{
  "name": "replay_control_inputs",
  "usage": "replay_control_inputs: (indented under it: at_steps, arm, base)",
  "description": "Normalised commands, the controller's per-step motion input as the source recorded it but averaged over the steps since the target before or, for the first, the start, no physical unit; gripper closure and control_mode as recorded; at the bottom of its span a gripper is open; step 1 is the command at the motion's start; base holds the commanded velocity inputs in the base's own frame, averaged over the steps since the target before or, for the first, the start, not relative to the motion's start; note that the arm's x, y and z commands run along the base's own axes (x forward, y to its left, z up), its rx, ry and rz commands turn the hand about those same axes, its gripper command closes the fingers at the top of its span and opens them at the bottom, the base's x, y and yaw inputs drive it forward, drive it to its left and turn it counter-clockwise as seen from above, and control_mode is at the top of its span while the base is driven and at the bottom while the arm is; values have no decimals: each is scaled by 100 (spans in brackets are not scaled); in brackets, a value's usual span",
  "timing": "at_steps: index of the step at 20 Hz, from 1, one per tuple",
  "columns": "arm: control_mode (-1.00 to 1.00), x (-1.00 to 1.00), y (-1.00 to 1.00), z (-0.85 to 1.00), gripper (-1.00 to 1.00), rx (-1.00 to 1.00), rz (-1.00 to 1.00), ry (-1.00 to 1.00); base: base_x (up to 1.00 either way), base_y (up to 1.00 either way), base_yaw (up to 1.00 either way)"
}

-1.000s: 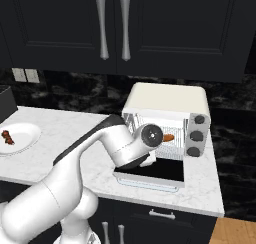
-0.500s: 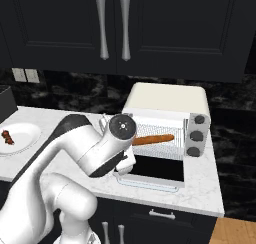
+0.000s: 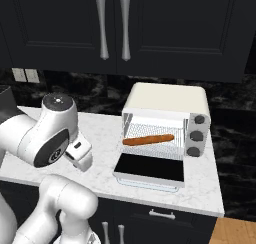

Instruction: Pick up the kebab skewer and baguette bread, and place them inside the toaster oven. Close the toaster oven door and start by setting the timer.

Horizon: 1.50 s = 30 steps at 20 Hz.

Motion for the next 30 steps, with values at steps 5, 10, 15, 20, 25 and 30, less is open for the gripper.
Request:
replay_control_inputs:
  at_steps: [5, 10, 15, 20, 25, 30]
  arm:
    - [-100, -19, 100, 0, -100, -31, 58, 10]
    - [-100, -1, 100, -9, -100, -26, 55, 1]
    - [-100, 51, 100, -9, -100, -12, 43, 11]
    - [-100, 85, 99, -23, -100, -1, 26, 19]
    - [-100, 89, 86, -56, -100, 0, 20, 4]
    - [-100, 99, 85, -56, -100, 0, 25, 11]
  base:
    - [0, 0, 0]
    - [0, 0, 0]
    - [0, 0, 0]
    - [0, 0, 0]
    - [0, 0, 0]
    - [0, 0, 0]
